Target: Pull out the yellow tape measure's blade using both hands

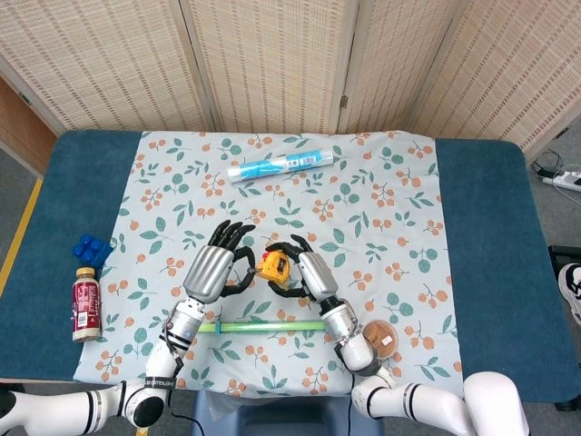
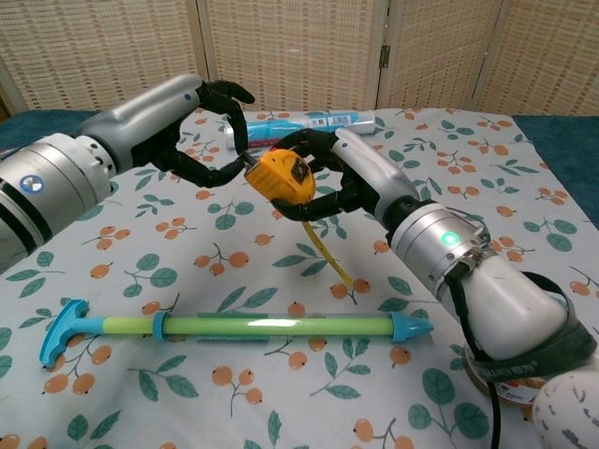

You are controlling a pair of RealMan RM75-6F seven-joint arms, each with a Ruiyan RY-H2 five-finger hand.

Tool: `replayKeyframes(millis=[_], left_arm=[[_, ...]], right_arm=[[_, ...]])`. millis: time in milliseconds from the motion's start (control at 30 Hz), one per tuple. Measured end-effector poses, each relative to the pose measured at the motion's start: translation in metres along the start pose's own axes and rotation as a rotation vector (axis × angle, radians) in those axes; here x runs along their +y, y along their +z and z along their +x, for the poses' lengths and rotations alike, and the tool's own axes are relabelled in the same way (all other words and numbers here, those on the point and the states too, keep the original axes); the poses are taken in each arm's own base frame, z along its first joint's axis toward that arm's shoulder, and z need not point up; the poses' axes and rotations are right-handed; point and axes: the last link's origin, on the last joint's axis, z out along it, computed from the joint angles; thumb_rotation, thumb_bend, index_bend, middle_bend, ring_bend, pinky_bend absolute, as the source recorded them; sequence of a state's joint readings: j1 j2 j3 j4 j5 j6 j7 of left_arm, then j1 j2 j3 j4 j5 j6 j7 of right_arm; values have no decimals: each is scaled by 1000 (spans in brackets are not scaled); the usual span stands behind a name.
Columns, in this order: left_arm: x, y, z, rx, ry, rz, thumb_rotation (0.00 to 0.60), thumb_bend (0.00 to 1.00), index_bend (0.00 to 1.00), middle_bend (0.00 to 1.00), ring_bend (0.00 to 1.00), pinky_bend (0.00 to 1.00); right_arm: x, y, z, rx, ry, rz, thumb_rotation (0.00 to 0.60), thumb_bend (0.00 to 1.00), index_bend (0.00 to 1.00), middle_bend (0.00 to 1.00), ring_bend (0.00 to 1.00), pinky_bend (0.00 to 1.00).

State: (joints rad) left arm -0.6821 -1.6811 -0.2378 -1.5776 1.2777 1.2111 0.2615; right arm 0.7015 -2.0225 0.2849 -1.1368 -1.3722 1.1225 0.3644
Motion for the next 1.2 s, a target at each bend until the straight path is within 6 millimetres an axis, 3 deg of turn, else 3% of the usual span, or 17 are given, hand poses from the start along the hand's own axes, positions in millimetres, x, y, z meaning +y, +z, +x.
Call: replayKeyframes(millis=[633,933,1200], left_arm=[[-17,-1,16,77,-33,24,600,753,635,218,158,0],[-43,-4,36,115,-48,78,600,754,638,231,170,0],[-83,-10,61,171,-65,167,600,755,638,237,176,0]], right_arm=[[7,-8,24,15,-63,-25,600,359,518,456,341,69],[26,-29,55,18,-127,-77,600,358,518,456,345,68],[50,-60,87,41,-159,-133,600,358,518,456,347,68]])
